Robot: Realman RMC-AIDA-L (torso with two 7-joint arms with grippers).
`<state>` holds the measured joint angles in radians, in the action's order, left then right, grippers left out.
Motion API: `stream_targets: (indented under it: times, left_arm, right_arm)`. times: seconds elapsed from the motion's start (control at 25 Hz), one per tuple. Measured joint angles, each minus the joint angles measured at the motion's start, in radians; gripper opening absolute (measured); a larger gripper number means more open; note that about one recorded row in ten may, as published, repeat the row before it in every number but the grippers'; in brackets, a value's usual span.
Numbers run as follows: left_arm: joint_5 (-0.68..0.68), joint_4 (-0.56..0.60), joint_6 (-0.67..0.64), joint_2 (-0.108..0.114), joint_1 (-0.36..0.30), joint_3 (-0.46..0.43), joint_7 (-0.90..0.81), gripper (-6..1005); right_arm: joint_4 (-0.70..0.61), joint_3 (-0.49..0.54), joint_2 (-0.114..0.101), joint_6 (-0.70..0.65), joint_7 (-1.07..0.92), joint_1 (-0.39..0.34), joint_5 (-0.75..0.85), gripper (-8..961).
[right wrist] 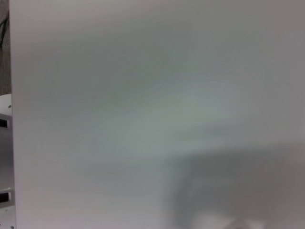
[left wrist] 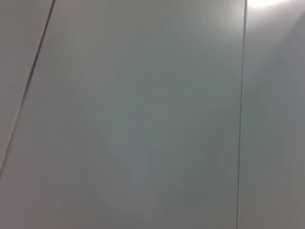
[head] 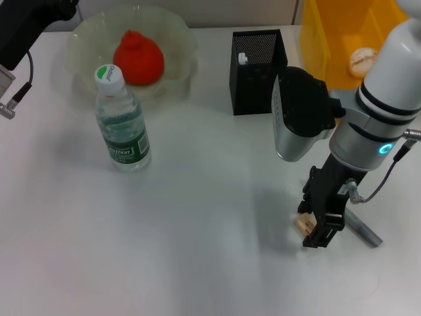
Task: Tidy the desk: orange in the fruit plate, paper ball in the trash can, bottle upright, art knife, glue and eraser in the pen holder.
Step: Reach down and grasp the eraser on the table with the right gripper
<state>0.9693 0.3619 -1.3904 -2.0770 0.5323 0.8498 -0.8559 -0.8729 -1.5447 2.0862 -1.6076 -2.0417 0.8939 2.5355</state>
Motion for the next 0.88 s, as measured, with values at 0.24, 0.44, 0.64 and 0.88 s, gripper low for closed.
stream_targets:
  times: [0.24, 0.44, 0.64, 0.88]
  left_arm:
    - [0.000, 0.000, 0.002, 0.000, 0.002, 0.000, 0.000, 515]
    - [0.000, 0.000, 0.003, 0.000, 0.002, 0.000, 0.000, 515]
    - [0.000, 0.000, 0.017, 0.000, 0.005, 0.000, 0.000, 515]
    - [0.000, 0.000, 0.021, 0.000, 0.006, 0.000, 0.001, 515]
  right_arm:
    - [0.004, 0.000, 0.000, 0.002, -0.003, 0.003, 0.021, 632]
    - [0.009, 0.000, 0.001, 0.004, -0.014, 0.012, 0.023, 613]
    - [0.013, 0.000, 0.001, 0.007, -0.013, 0.016, 0.023, 526]
    - [0.016, 0.000, 0.002, 0.008, -0.010, 0.021, 0.023, 469]
